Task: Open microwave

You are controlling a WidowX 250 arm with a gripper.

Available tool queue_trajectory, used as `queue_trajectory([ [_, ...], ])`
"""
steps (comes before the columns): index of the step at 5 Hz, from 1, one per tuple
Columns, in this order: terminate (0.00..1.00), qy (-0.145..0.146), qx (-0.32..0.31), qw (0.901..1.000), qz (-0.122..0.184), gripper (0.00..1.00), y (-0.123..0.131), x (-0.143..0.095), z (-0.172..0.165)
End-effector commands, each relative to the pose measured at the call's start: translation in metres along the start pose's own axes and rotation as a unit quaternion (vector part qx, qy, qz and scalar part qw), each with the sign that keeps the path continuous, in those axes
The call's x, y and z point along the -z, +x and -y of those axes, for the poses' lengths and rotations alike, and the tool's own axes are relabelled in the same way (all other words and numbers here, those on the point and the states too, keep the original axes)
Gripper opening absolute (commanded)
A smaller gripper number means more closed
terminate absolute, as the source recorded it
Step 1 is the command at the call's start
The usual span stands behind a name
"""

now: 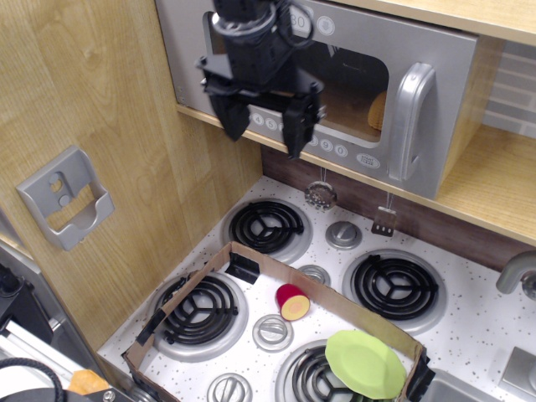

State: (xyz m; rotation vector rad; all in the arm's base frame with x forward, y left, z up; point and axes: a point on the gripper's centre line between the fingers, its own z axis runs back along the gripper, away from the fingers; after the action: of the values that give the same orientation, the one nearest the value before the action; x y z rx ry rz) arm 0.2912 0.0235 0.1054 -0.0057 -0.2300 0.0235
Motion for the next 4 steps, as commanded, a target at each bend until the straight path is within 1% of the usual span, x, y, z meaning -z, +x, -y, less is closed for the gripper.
queue_trajectory([
  [1, 0.0, -0.013, 0.024, 0.9971, 0.071, 1.0, 0.034, -0.03, 0.032],
  [2, 0.0, -0.02, 0.024, 0.9971, 0.069, 1.0, 0.043, -0.031, 0.048],
  [3, 0.0, -0.033, 0.024, 0.997, 0.066, 1.0, 0.047, -0.025, 0.06],
  [4, 0.0, -0.04, 0.009, 0.9972, 0.062, 1.0, 0.052, -0.022, 0.065],
])
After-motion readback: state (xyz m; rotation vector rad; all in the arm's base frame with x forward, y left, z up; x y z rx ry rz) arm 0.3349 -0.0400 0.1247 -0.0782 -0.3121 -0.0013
